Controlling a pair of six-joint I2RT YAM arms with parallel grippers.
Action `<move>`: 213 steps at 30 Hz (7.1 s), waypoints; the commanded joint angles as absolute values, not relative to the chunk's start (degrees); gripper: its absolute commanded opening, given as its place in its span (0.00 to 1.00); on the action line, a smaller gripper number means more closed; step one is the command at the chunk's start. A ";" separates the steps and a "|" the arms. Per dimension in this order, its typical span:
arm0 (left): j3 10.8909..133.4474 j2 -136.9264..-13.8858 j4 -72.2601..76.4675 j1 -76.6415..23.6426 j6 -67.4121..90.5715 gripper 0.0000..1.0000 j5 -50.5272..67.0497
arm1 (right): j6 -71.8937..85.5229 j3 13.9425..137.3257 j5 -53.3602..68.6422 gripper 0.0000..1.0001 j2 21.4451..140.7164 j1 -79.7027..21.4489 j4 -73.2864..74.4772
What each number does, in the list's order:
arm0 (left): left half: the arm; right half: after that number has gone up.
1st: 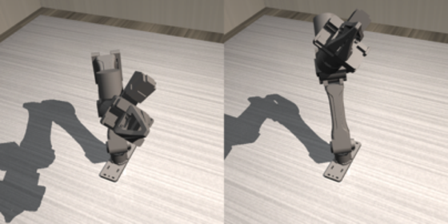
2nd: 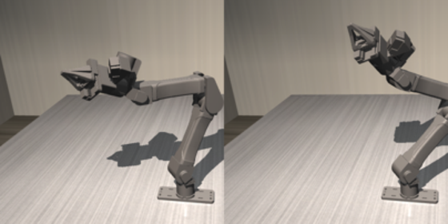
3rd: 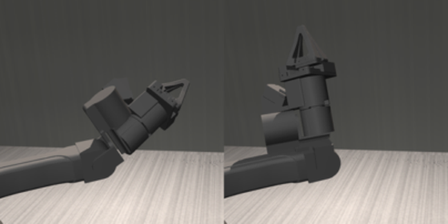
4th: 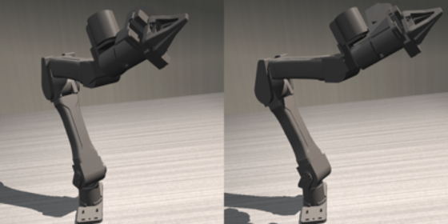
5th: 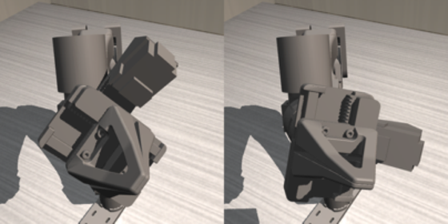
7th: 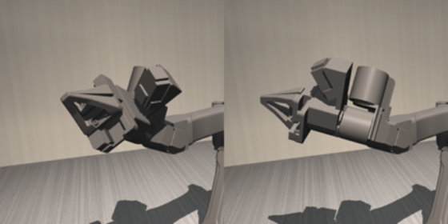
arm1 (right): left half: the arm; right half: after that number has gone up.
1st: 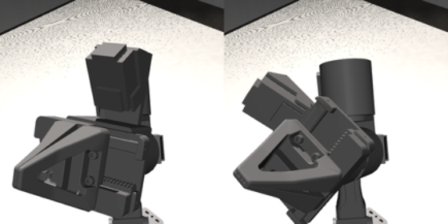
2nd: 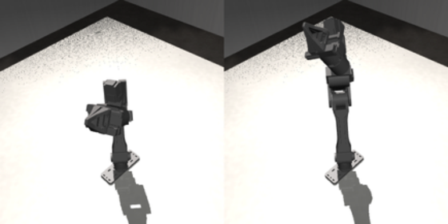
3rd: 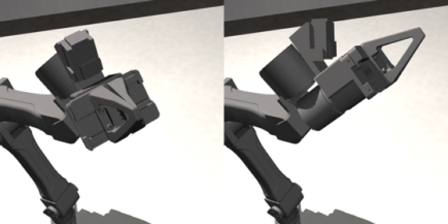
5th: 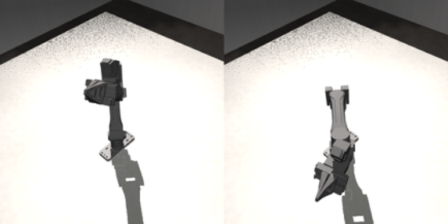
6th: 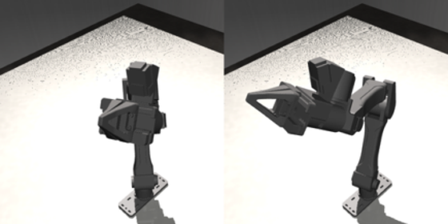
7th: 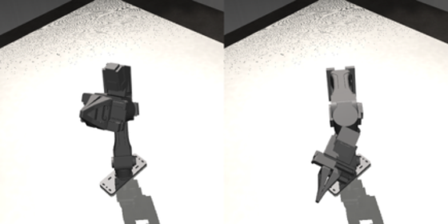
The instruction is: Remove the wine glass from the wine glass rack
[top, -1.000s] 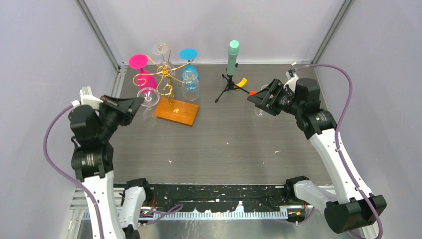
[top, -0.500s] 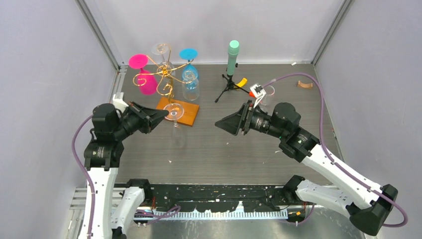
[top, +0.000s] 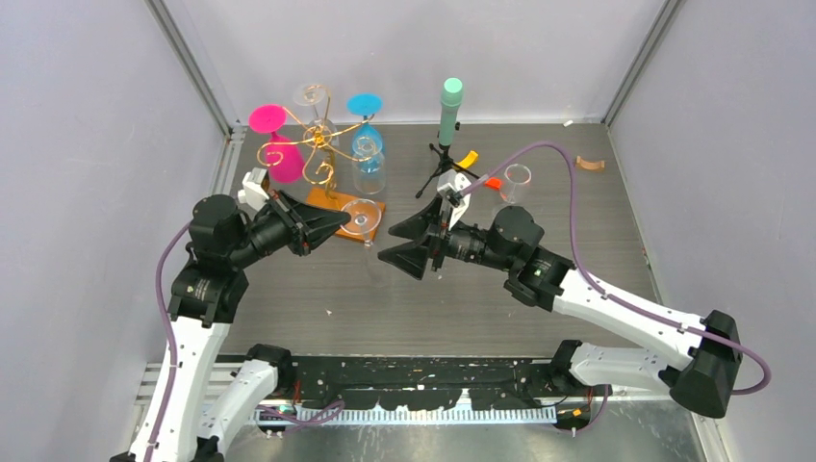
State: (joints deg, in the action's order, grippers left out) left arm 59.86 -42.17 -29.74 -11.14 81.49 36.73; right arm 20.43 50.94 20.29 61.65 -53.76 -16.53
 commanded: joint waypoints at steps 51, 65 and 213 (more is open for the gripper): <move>55.10 -45.40 -8.26 -14.24 41.38 0.83 55.22 | 55.45 64.42 -21.56 0.00 64.08 -55.46 2.67; 49.58 -38.47 -13.62 -14.41 61.10 0.87 35.60 | 78.77 48.76 -49.58 0.00 60.02 -55.45 -17.14; 149.17 -128.68 -85.78 -52.44 4.81 0.10 -2.54 | 45.49 54.56 -16.91 0.68 52.78 -26.10 46.06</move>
